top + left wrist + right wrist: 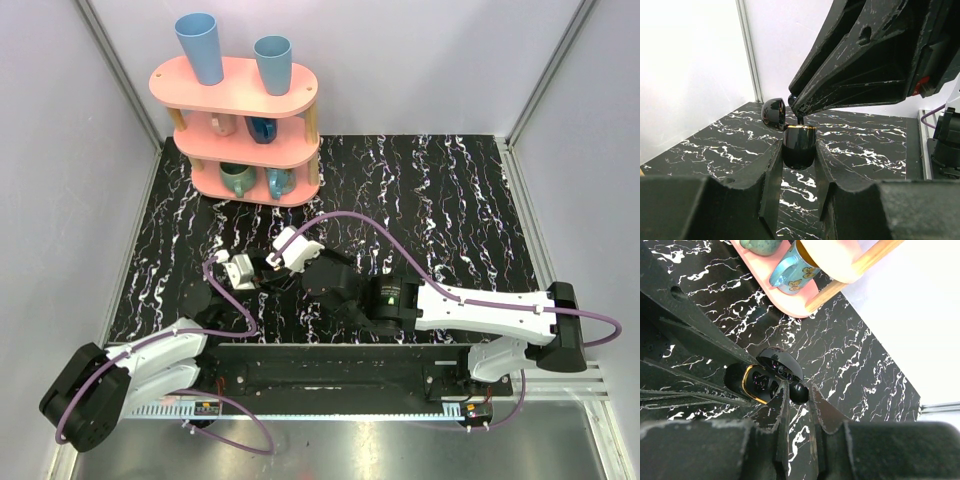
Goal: Insert the wireless bluetooth earbuds into the charging case
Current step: Place the earbud in the charging case.
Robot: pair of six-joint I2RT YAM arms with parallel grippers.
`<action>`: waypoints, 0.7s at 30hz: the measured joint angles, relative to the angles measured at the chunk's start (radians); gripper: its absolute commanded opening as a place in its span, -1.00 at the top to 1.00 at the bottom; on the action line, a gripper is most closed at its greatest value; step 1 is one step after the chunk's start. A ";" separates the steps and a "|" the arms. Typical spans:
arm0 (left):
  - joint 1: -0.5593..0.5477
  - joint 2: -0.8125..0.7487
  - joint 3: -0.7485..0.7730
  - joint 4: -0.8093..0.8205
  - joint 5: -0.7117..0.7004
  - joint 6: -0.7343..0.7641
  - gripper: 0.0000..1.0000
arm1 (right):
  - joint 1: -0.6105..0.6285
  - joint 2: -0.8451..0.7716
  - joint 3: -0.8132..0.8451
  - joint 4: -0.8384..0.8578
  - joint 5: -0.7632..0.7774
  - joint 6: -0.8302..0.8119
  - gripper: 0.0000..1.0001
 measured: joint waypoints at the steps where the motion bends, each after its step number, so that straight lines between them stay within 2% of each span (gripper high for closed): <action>1: 0.000 0.000 0.000 0.000 0.000 0.000 1.00 | 0.000 0.000 -0.002 0.004 0.004 -0.003 1.00; 7: 0.000 -0.011 0.000 0.004 0.000 0.000 1.00 | 0.001 -0.001 -0.015 0.030 0.031 -0.013 1.00; 21: 0.000 -0.016 0.000 0.006 0.000 0.000 1.00 | 0.000 -0.026 -0.030 0.041 -0.011 -0.003 1.00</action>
